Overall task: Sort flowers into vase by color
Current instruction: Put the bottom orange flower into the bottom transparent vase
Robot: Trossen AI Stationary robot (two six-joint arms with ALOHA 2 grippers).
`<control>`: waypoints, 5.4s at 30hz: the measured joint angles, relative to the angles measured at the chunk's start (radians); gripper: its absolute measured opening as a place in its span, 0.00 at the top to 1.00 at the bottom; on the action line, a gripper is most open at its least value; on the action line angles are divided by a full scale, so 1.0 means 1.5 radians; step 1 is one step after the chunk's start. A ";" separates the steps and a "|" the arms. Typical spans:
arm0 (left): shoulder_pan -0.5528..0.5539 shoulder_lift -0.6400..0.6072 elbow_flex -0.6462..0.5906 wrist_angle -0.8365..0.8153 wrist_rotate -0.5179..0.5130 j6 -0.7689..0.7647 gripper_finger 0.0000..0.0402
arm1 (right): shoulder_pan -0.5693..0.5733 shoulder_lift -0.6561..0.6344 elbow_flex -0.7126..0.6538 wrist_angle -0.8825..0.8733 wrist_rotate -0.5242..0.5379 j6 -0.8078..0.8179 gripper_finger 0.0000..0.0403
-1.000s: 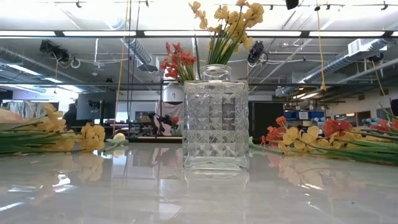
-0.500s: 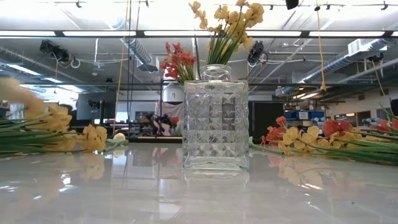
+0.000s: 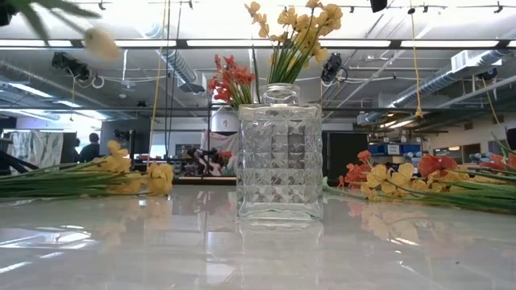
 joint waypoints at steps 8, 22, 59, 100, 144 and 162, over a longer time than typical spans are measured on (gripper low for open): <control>0.018 -0.074 0.000 -0.004 -0.171 0.209 0.94 | 0.000 0.000 0.000 0.000 0.000 0.000 0.35; 0.131 -0.103 0.000 0.077 -0.292 0.888 0.94 | 0.000 0.000 0.000 0.000 0.000 0.000 0.35; 0.369 0.112 0.000 0.596 -0.019 1.292 0.94 | 0.000 0.000 0.000 0.001 0.000 0.000 0.35; 0.387 0.315 0.000 0.901 0.097 1.204 0.94 | 0.000 0.000 0.000 0.000 0.000 0.000 0.35; 0.404 0.355 0.000 0.891 0.132 1.171 0.94 | 0.000 0.000 0.000 0.010 0.000 0.000 0.35; 0.389 0.370 0.000 0.865 0.133 1.151 0.94 | 0.000 0.000 0.000 0.010 0.000 0.000 0.35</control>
